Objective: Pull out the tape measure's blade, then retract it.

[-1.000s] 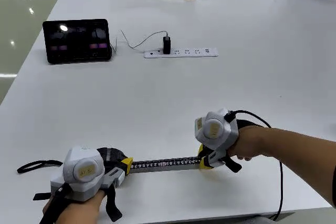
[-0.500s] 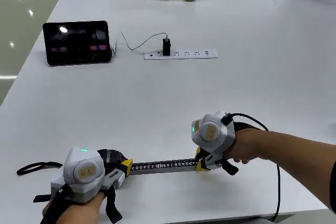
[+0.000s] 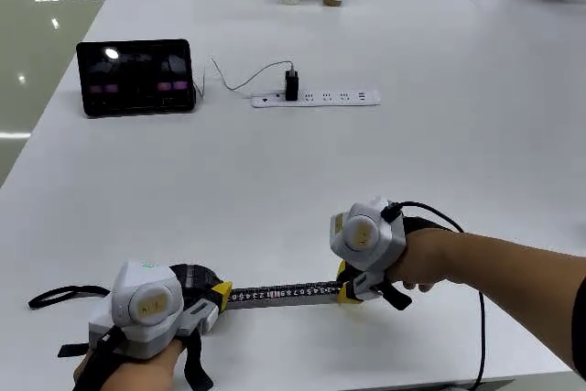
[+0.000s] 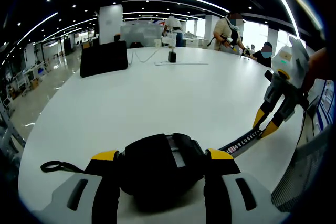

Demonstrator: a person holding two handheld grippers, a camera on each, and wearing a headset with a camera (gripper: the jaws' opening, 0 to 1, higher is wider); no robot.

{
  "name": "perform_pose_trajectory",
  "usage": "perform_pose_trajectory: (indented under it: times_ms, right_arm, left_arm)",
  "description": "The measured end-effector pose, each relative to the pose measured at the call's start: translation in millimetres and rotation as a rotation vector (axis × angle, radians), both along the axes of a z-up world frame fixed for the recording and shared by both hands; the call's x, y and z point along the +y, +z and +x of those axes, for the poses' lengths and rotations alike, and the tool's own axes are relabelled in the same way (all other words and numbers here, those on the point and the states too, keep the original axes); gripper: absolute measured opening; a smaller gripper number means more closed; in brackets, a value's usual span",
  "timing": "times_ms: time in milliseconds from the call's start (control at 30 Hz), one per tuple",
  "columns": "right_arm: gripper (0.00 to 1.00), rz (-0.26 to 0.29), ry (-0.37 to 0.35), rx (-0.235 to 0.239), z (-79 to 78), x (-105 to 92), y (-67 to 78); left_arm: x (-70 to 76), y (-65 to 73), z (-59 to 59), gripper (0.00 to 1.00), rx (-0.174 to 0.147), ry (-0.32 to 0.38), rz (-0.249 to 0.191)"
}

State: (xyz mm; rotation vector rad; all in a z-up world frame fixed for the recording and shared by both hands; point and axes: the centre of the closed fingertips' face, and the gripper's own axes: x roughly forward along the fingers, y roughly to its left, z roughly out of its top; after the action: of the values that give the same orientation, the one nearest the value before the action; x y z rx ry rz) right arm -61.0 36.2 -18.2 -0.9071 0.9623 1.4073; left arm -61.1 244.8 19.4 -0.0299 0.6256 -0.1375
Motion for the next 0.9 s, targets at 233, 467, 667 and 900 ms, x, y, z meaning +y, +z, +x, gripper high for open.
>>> perform_pose_trajectory:
  times_ms: [233,467,667,900]
  right_arm:
    - [0.11,-0.007,0.003,-0.006,-0.9,4.2,-0.7]
    - [0.11,0.003,0.006,-0.017,-2.3,7.3,-1.1]
    - [0.10,0.008,-0.011,-0.001,-1.8,11.4,-0.9]
    - [0.11,0.017,-0.005,-0.004,-2.2,15.4,0.1]
  left_arm:
    - [1.4,0.7,1.7,0.60,-0.002,-0.001,0.025]
    - [-0.8,1.1,0.8,0.60,-0.009,-0.006,0.043]
    - [-1.5,1.5,0.3,0.60,-0.014,-0.004,0.039]
    - [-1.5,2.0,0.7,0.59,-0.016,-0.005,0.033]
